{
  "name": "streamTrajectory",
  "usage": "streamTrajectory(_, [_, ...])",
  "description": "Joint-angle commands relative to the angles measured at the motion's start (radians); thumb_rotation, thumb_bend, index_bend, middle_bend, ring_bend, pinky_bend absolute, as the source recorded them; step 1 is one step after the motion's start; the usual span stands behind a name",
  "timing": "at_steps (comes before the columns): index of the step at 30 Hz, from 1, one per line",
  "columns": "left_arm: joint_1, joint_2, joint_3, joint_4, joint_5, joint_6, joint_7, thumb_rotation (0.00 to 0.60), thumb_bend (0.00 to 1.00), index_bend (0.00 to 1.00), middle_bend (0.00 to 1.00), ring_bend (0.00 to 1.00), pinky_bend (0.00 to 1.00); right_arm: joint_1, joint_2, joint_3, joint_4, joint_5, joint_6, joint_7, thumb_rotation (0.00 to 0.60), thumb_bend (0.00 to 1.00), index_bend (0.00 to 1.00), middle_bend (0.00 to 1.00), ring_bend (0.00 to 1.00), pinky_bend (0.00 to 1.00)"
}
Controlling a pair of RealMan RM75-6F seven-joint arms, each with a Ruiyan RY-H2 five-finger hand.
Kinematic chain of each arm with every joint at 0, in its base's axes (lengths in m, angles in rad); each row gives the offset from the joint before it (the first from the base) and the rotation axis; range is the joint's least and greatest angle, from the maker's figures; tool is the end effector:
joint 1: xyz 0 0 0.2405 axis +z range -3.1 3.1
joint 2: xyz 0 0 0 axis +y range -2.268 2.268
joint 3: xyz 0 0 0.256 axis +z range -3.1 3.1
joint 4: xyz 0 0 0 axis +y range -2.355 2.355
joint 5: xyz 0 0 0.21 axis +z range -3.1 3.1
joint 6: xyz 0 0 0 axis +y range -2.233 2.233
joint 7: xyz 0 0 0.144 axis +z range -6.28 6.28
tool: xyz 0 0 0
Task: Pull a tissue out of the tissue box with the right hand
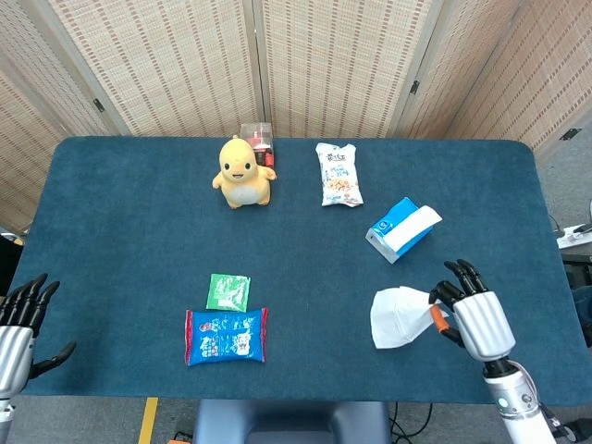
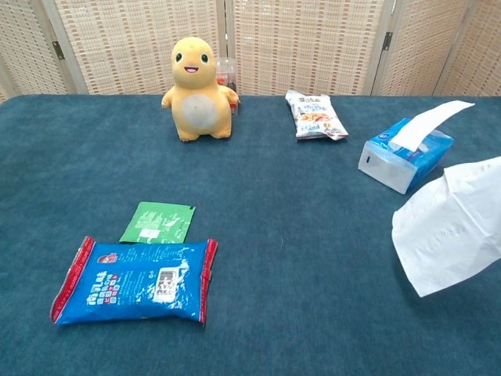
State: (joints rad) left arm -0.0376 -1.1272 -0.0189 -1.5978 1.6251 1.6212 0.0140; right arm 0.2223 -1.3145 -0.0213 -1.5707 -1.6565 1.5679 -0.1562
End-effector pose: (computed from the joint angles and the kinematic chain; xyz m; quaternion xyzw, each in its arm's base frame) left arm -0.2992 0.1588 0.1643 -0.6037 -0.3391 -0.4237 0.5840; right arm -0.2521 -0.1994 0.0958 0.6568 -0.3019 0.4608 0.5149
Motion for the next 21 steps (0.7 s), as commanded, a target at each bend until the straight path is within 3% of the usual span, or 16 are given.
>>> streamTrajectory(1, [-0.001,-0.002,0.001,0.001,0.001,-0.002,0.003,0.600,0.25,0.00,0.00,0.00,0.14,-0.012,0.002,-0.014,0.015,0.002,-0.015,0.031,0.600,0.40,0.52,0.40,0.11,0.12])
streamTrajectory(6, [-0.002,-0.005,0.003,0.003,0.002,-0.007,0.011,0.600,0.25,0.00,0.00,0.00,0.14,-0.031,0.038,-0.038,-0.002,0.008,-0.044,0.021,0.600,0.33,0.10,0.10,0.00,0.01])
streamTrajectory(12, [-0.002,-0.009,0.005,0.003,0.005,-0.008,0.021,0.600,0.25,0.00,0.00,0.00,0.14,-0.053,0.072,-0.047,-0.023,0.021,-0.057,0.013,0.600,0.26,0.00,0.01,0.00,0.00])
streamTrajectory(21, [-0.003,-0.012,0.006,0.005,0.012,-0.006,0.021,0.600,0.25,0.00,0.00,0.00,0.14,-0.091,0.095,-0.030,-0.049,-0.004,0.007,-0.012,0.600,0.23,0.00,0.00,0.00,0.00])
